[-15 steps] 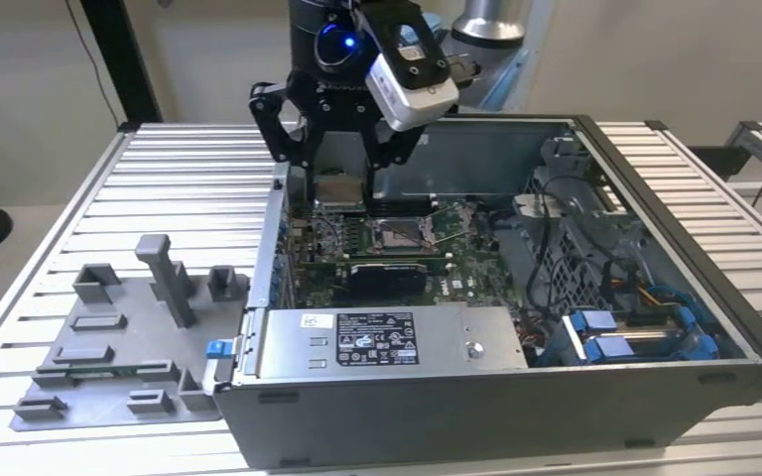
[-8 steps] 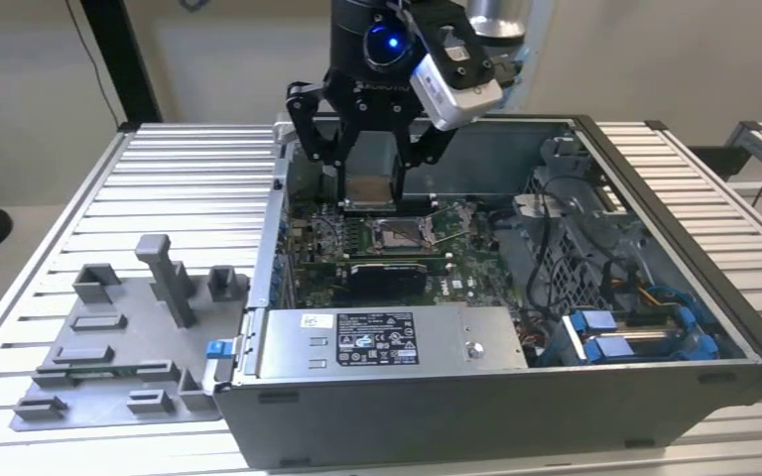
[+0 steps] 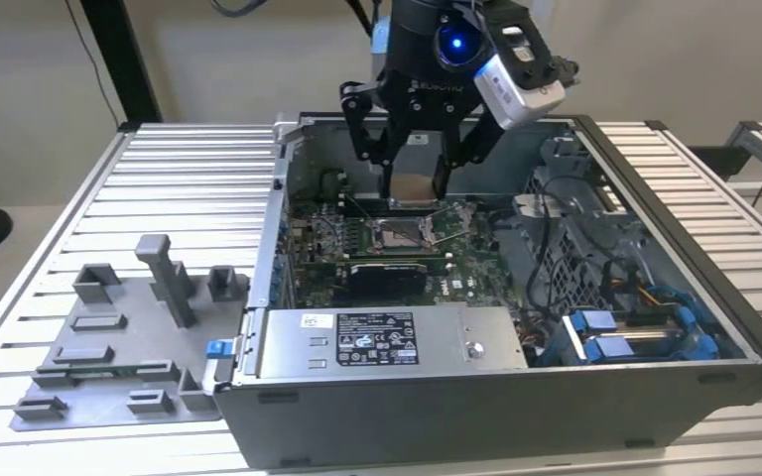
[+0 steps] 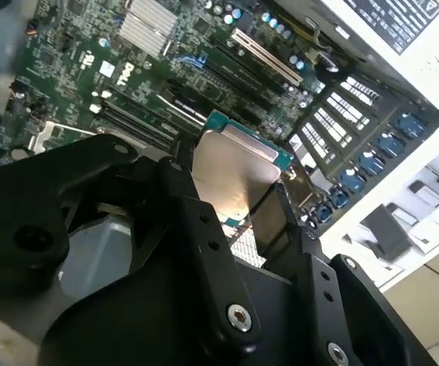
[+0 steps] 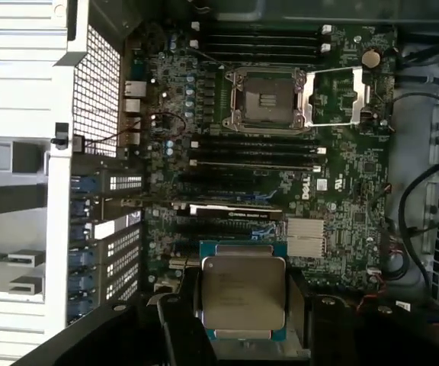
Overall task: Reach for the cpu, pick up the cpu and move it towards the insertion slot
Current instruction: 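Pick up the cpu and move it towards the insertion slot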
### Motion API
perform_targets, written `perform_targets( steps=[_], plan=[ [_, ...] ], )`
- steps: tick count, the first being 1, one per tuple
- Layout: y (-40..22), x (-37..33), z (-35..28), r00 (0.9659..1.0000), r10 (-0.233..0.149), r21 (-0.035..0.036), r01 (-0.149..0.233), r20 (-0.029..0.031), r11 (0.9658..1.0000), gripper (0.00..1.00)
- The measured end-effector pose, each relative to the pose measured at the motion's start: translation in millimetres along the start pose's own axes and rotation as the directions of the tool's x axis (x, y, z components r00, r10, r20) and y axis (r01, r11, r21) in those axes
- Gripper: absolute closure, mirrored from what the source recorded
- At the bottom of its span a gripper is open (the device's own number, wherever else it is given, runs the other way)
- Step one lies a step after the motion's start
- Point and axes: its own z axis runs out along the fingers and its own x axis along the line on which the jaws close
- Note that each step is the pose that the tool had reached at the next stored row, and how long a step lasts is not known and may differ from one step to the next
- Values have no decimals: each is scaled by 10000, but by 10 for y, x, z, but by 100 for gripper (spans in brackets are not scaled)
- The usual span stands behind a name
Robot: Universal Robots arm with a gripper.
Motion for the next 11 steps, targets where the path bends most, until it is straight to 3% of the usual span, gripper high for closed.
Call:
perform_targets(
  steps=[3, 7, 10, 11],
  plan=[
    [-2, -148, -8, 10000, 0, 0, 0, 0, 10000, 100],
    [-2, -174, -9, 10000, 0, 1, 0, 11, 10000, 100],
    [0, -175, -8, 9999, -7, 10, 7, 173, 10000, 100],
    [0, -175, -8, 9998, -8, 16, 8, 199, 10000, 100]
  ],
)
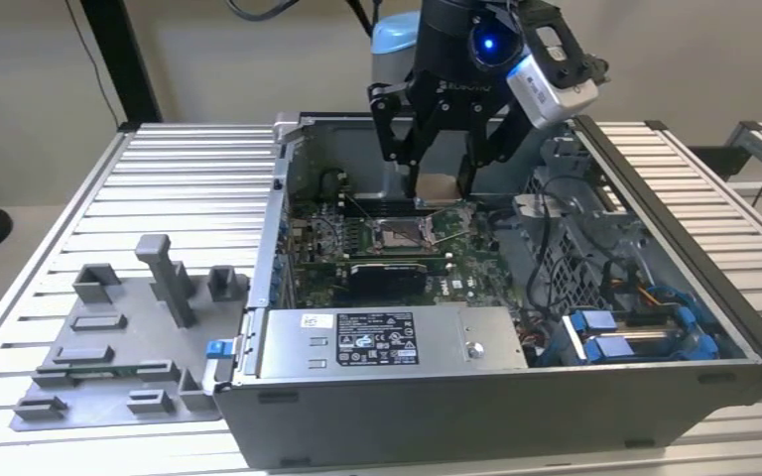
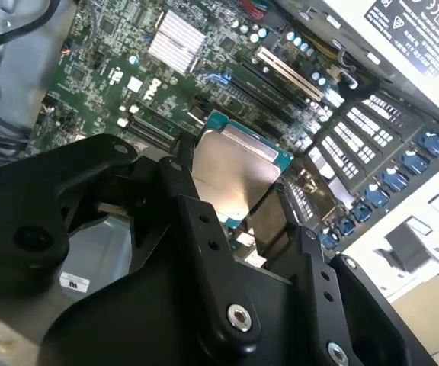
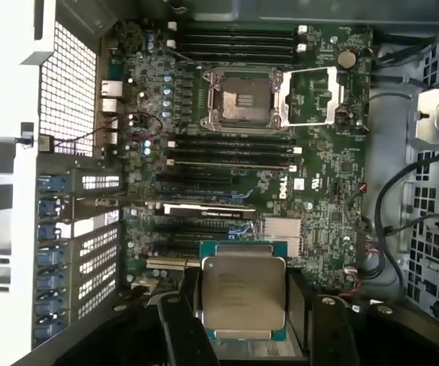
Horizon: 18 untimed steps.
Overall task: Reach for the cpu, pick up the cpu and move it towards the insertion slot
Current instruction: 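Pick up the cpu and move it towards the insertion slot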
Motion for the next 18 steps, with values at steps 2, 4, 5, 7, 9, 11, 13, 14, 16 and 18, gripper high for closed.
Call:
perform_targets(
  steps=[2, 4, 5, 7, 9, 11, 13, 14, 16, 18],
  plan=[
    [0, 0, 2, 10000, 27, 0, -27, 0, 10000, 100],
    [2, 1, 7, 9999, 160, -6, -160, 5, 9999, 100],
    [7, 1, 8, 9998, 210, -7, -210, 6, 9998, 100],
    [37, 0, 10, 9997, 253, -7, -253, 8, 9997, 100],
    [109, -1, 15, 9996, 272, -8, -272, 9, 9996, 100],
    [174, -3, 20, 9996, 273, -8, -273, 9, 9996, 100],
    [240, -4, 25, 9996, 274, -9, -274, 10, 9996, 100],
    [274, -5, 27, 9996, 274, -8, -274, 9, 9996, 100],
    [346, -6, 32, 9996, 274, -9, -274, 9, 9996, 100],
    [425, -8, 37, 9996, 273, -8, -273, 9, 9996, 100]
  ],
)
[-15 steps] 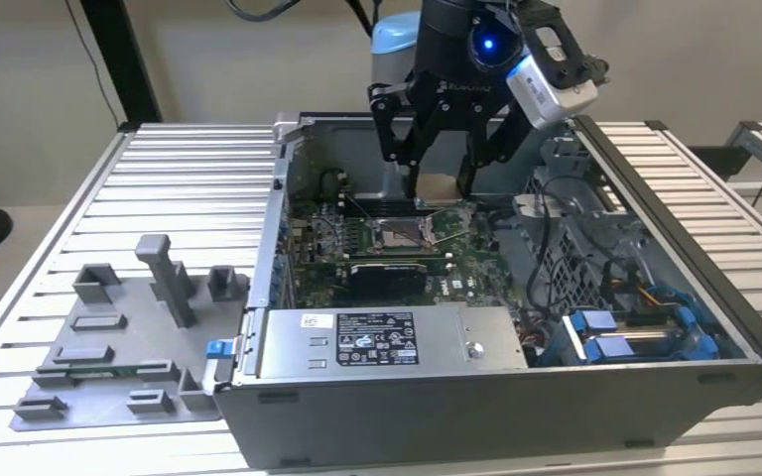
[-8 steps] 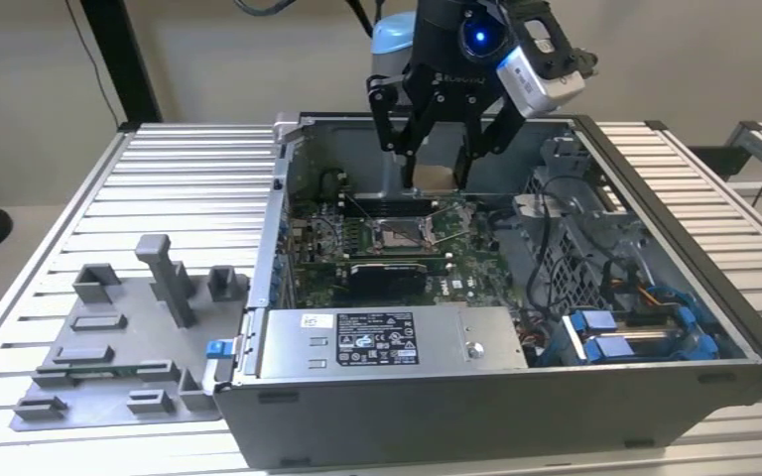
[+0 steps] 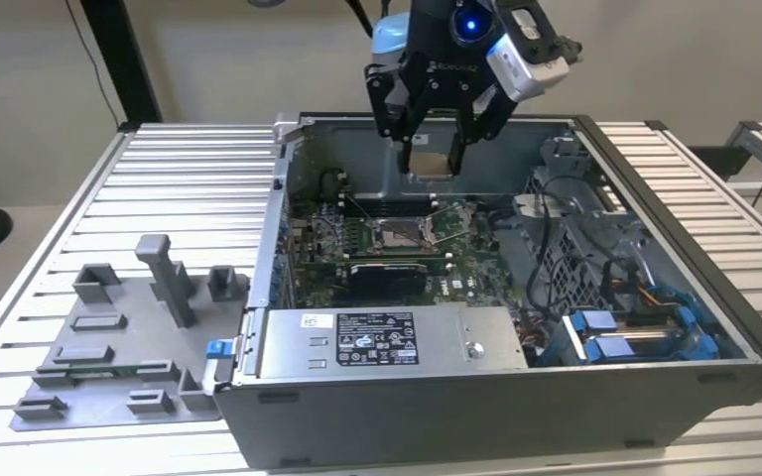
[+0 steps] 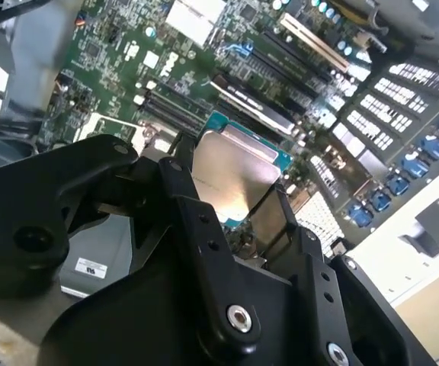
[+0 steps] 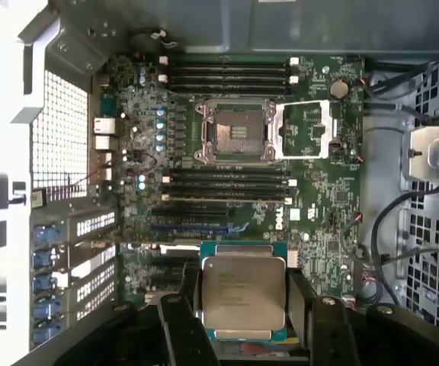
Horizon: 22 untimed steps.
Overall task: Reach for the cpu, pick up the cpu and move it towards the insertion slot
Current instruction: 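Pick up the cpu and move it towards the insertion slot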
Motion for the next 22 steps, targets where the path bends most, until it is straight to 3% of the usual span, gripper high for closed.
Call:
perform_targets(
  steps=[14, 22],
  plan=[
    [578, 5, 47, 10000, 0, 0, 0, 0, 10000, 100],
    [817, 5, 67, 10000, 0, 0, 0, 0, 10000, 100]
  ],
)
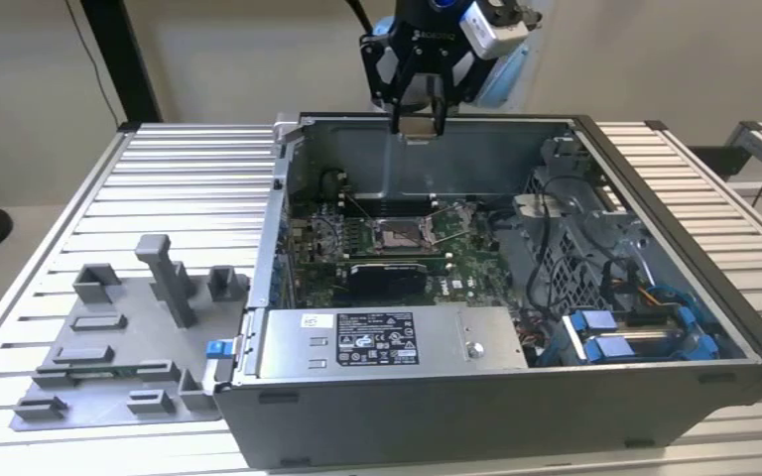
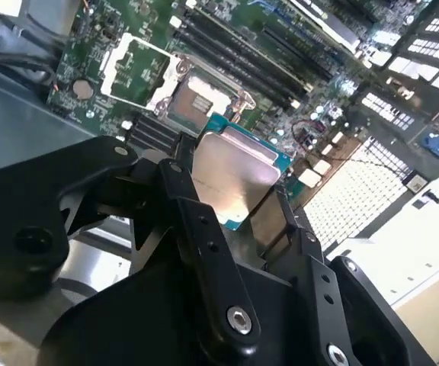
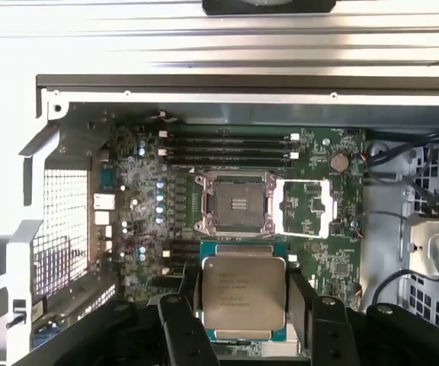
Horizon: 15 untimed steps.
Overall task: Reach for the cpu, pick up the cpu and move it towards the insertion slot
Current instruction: 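Pick up the cpu and move it towards the insertion slot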
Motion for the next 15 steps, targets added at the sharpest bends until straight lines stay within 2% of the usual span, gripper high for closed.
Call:
perform_targets(
  steps=[4, 11, 15],
  plan=[
    [70, -7, 5, 10000, 1, 1, -1, -1, 10000, 100],
    [125, -19, 8, 10000, 0, -1, 0, 1, 10000, 100],
    [230, -18, 12, 10000, 0, 0, 0, 0, 10000, 100]
  ],
)
